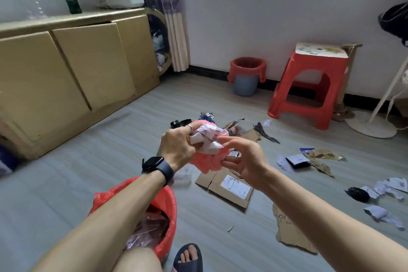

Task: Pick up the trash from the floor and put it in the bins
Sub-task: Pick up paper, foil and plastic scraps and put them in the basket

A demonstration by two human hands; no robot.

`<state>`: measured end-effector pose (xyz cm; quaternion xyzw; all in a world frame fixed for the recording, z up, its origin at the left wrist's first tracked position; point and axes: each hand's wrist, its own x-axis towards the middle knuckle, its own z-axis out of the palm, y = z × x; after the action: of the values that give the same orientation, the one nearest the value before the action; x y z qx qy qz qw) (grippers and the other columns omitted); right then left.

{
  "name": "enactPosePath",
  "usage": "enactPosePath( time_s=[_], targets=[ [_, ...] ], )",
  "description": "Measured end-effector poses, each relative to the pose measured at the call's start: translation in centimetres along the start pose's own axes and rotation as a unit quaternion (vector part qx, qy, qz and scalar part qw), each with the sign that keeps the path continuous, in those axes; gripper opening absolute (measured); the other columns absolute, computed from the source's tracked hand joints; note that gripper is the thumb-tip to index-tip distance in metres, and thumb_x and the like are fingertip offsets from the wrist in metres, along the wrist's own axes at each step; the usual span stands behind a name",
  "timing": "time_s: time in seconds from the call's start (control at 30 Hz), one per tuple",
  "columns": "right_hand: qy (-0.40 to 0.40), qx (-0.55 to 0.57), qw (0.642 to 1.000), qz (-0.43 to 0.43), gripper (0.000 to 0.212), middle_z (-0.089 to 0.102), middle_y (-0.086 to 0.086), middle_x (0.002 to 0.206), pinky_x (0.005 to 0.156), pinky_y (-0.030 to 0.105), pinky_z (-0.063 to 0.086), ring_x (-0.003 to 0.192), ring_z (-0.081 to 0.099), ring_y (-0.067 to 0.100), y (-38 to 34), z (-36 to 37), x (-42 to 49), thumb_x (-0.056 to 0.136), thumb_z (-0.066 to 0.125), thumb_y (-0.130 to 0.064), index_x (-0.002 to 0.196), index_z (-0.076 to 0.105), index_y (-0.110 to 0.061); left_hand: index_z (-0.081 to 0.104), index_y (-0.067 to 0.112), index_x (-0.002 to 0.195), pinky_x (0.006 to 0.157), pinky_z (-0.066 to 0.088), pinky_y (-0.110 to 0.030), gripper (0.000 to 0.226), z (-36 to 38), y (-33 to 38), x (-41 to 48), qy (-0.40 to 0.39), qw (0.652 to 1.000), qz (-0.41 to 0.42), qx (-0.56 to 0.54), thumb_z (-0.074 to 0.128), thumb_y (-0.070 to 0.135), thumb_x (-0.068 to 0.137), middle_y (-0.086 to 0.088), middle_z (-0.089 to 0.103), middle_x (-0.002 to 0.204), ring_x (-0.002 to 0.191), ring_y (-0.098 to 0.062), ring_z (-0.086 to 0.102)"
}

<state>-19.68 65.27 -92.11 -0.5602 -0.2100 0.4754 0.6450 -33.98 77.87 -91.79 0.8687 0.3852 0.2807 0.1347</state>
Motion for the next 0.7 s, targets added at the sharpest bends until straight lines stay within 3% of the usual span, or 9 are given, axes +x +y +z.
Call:
enactPosePath(
  time_s=[0.13, 0.23, 0.33, 0.43, 0.57, 0.63, 0.7],
  targets=[
    [-0.018, -0.115, 0.993, 0.026, 0.022, 0.075, 0.01, 0.103, 0.088, 0.045, 0.058, 0.088, 0.074, 0.034, 3.8, 2.0, 1.6, 0.087, 0.057, -0.002, 0.097, 0.076, -0.01, 0.058, 0.049, 0.127, 0.073, 0.055, -0.036, 0.059, -3.2, -6.7, -2.6, -0.054, 0.993, -0.04, 0.094, 0.071, 0.02, 0.076, -0.003, 0.075, 0.097, 0.091, -0.03, 0.068],
    [-0.042, -0.23, 0.972, 0.028, 0.015, 0.074, 0.01, 0.1, 0.081, 0.039, 0.054, 0.089, 0.072, 0.029, 8.4, 4.3, 2.8, 0.082, 0.066, -0.019, 0.094, 0.075, -0.016, 0.057, 0.048, 0.127, 0.074, 0.052, -0.036, 0.055, -5.8, -11.5, -6.0, -0.12, 0.976, -0.081, 0.162, 0.063, 0.02, 0.08, -0.003, 0.073, 0.1, 0.096, -0.032, 0.066],
    [-0.104, -0.414, 0.904, 0.003, 0.045, 0.065, -0.002, 0.121, 0.091, 0.032, 0.049, 0.108, 0.063, 0.018, 12.8, 7.0, 3.5, 0.079, 0.068, -0.042, 0.12, 0.064, -0.022, 0.056, 0.041, 0.124, 0.079, 0.052, -0.038, 0.043, -5.9, -14.9, -9.5, -0.188, 0.95, -0.1, 0.229, 0.055, 0.021, 0.085, 0.001, 0.066, 0.115, 0.105, -0.033, 0.062],
    [-0.142, -0.498, 0.855, -0.015, 0.073, 0.042, 0.007, 0.148, 0.108, 0.032, 0.036, 0.135, 0.043, 0.022, 16.8, 9.2, 3.9, 0.087, 0.063, -0.042, 0.148, 0.035, -0.013, 0.042, 0.046, 0.137, 0.083, 0.05, -0.039, 0.049, -2.5, -17.3, -12.0, -0.251, 0.921, -0.109, 0.277, 0.05, 0.026, 0.092, 0.004, 0.053, 0.132, 0.11, -0.031, 0.06],
    [-0.156, -0.553, 0.818, -0.042, 0.085, 0.028, 0.008, 0.156, 0.115, 0.035, 0.027, 0.141, 0.031, 0.027, 21.1, 10.1, 4.4, 0.09, 0.058, -0.037, 0.156, 0.01, -0.013, 0.031, 0.049, 0.142, 0.091, 0.05, -0.043, 0.058, 4.0, -20.4, -14.4, -0.326, 0.899, -0.155, 0.248, 0.052, 0.024, 0.093, -0.002, 0.037, 0.143, 0.122, -0.033, 0.048],
    [-0.156, -0.568, 0.807, -0.034, 0.085, 0.026, 0.01, 0.157, 0.114, 0.036, 0.027, 0.14, 0.032, 0.03, 22.8, 9.7, 4.6, 0.09, 0.053, -0.026, 0.157, 0.002, -0.014, 0.016, 0.056, 0.145, 0.106, 0.038, -0.052, 0.072, 6.9, -21.8, -15.7, -0.386, 0.875, -0.2, 0.21, 0.058, 0.035, 0.091, -0.005, 0.015, 0.158, 0.136, -0.041, 0.03],
    [-0.16, -0.546, 0.822, -0.018, 0.091, 0.028, 0.011, 0.156, 0.113, 0.037, 0.031, 0.136, 0.036, 0.032, 24.1, 9.6, 4.9, 0.083, 0.049, -0.017, 0.157, -0.005, -0.02, 0.001, 0.059, 0.146, 0.112, 0.018, -0.063, 0.087, 9.1, -23.0, -16.3, -0.42, 0.852, -0.26, 0.172, 0.059, 0.064, 0.081, -0.004, -0.008, 0.162, 0.144, -0.047, 0.007]
  ],
)
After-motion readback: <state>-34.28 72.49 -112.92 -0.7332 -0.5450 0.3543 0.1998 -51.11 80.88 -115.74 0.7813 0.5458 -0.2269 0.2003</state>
